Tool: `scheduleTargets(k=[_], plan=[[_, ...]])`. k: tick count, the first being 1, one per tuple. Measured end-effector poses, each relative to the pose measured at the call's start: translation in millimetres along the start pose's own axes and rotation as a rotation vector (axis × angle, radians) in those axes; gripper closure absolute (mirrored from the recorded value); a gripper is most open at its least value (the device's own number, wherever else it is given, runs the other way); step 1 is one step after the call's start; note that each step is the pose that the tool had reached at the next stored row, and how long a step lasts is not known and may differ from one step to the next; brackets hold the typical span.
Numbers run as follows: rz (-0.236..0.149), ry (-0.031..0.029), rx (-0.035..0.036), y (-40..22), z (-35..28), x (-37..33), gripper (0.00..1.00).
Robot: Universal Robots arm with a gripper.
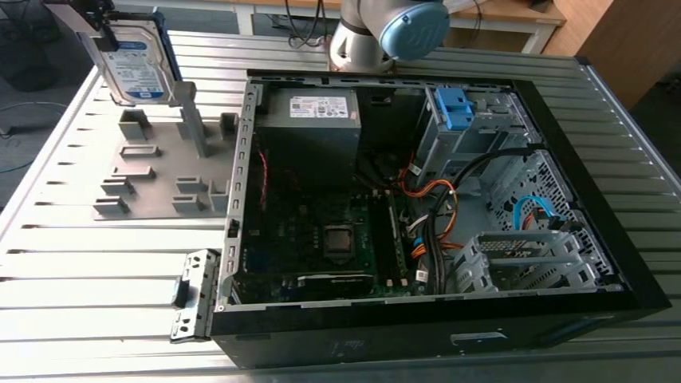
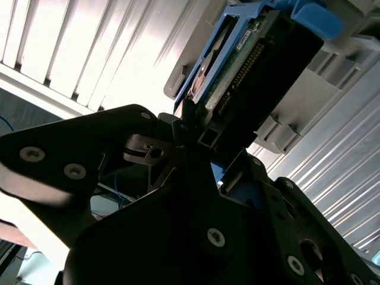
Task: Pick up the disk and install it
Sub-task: 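Pick up the disk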
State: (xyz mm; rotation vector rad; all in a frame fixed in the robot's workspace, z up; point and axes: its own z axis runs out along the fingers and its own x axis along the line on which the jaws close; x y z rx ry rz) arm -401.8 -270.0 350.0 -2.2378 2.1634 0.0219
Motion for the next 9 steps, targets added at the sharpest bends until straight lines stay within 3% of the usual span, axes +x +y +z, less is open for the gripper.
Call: scheduleTargets(k=[9], plan=[[0.000, 0.0000, -0.0001, -0.1, -6.1, -0.2, 0.64]])
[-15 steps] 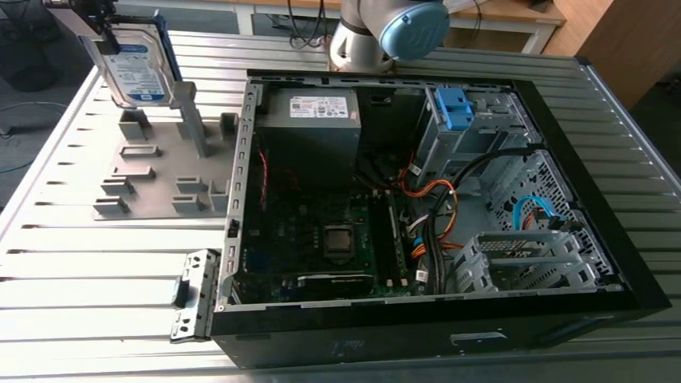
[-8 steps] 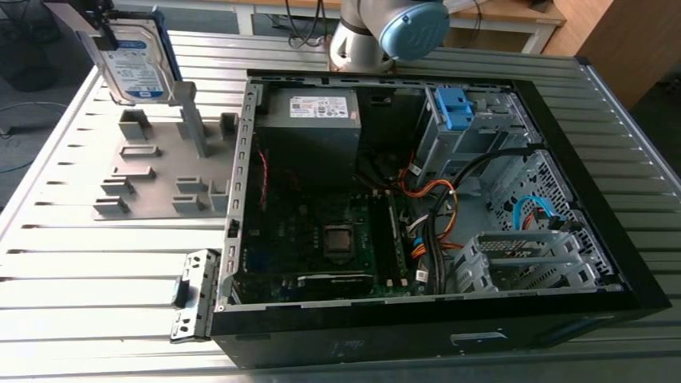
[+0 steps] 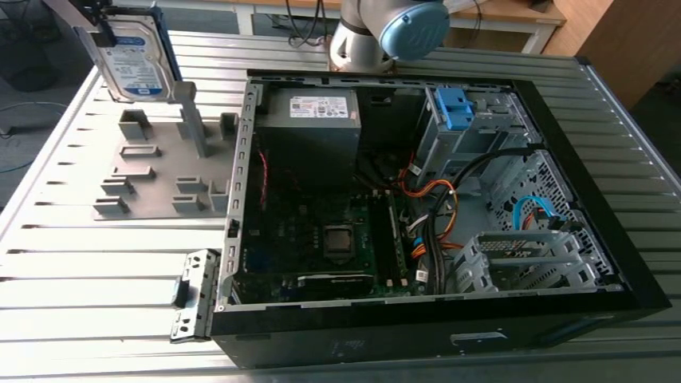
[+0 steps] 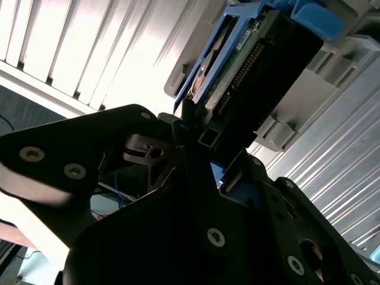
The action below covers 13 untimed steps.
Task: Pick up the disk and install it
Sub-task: 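Pick up the disk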
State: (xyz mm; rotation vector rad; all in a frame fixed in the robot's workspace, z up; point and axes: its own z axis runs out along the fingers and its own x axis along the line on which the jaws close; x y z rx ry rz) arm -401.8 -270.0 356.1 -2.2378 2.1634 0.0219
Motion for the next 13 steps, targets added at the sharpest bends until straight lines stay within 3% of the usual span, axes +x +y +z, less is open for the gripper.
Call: scheduleTargets(k=[13], plan=[[0.000, 0.0000, 0.0000, -0.1, -10.0, -0.3, 0.64]])
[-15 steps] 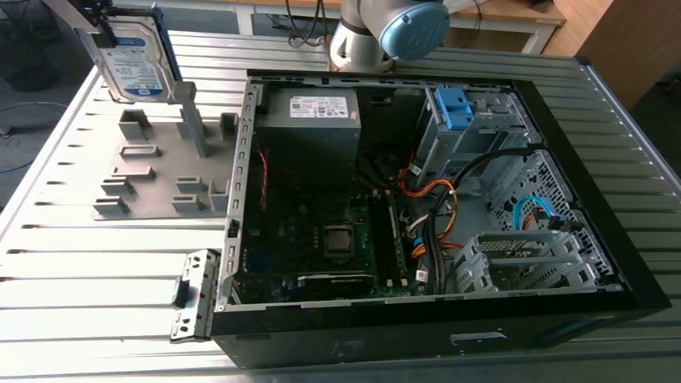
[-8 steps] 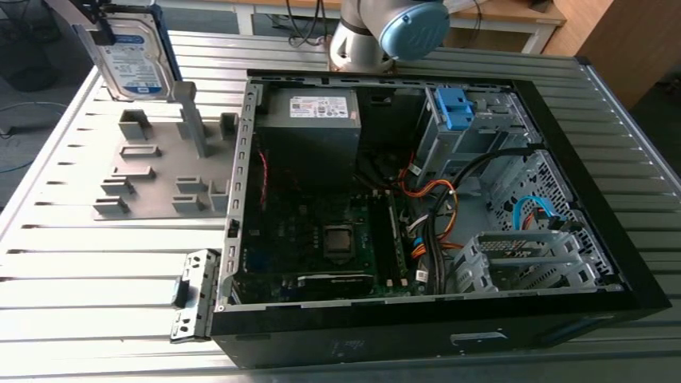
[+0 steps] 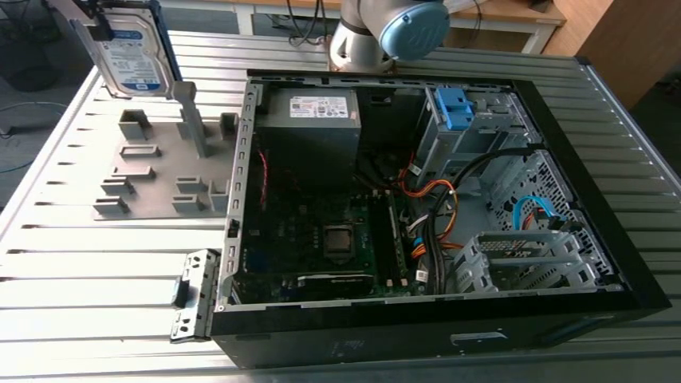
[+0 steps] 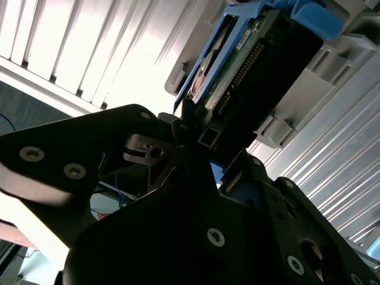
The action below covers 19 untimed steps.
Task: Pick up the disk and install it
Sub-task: 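Pick up the disk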
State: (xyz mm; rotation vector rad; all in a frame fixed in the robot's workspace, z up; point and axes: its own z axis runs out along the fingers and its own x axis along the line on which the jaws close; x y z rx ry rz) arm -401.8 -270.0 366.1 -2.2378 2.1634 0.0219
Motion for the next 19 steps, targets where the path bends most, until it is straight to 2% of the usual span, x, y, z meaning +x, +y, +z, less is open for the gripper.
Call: scheduleTargets(k=[19], plan=[[0.000, 0.0000, 0.0000, -0.2, -15.7, -0.5, 0.64]])
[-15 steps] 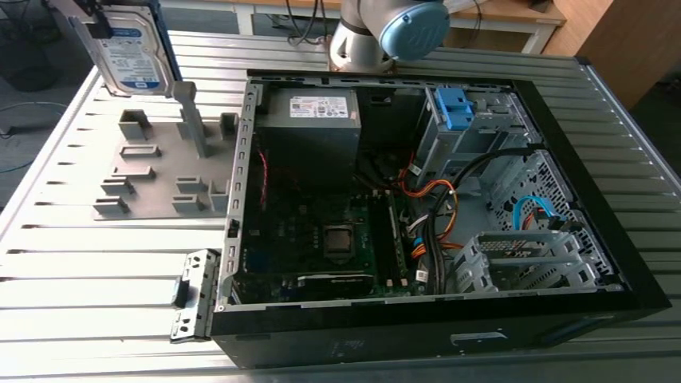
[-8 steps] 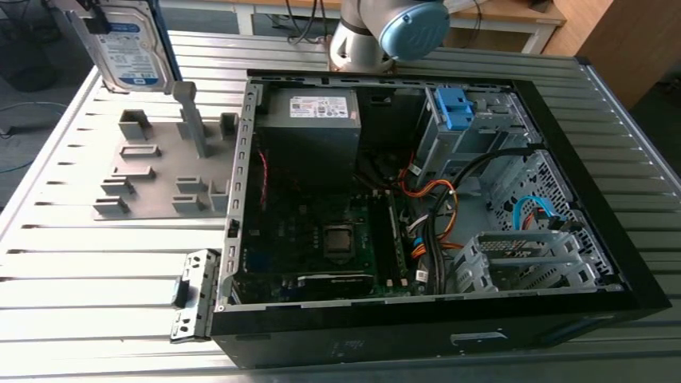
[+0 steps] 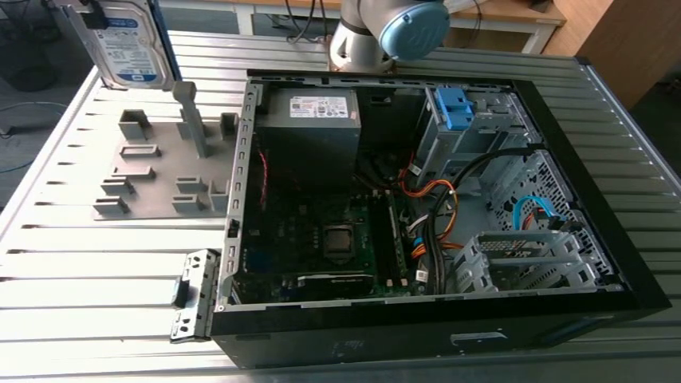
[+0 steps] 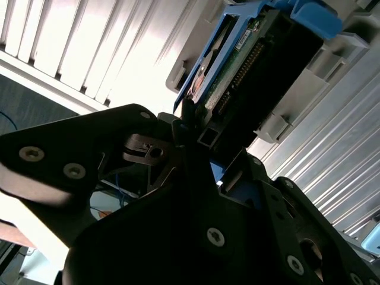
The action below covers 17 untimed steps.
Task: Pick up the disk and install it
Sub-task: 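Pick up the disk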
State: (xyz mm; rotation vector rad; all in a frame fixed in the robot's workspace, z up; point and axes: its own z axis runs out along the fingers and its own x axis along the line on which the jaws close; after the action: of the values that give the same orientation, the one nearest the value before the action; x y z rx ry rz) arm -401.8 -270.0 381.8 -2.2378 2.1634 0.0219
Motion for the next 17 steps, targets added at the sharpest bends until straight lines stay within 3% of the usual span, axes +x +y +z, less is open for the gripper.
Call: scheduleTargets(k=[17], plan=[[0.000, 0.0000, -0.0001, -0.1, -13.3, -0.4, 0.64]])
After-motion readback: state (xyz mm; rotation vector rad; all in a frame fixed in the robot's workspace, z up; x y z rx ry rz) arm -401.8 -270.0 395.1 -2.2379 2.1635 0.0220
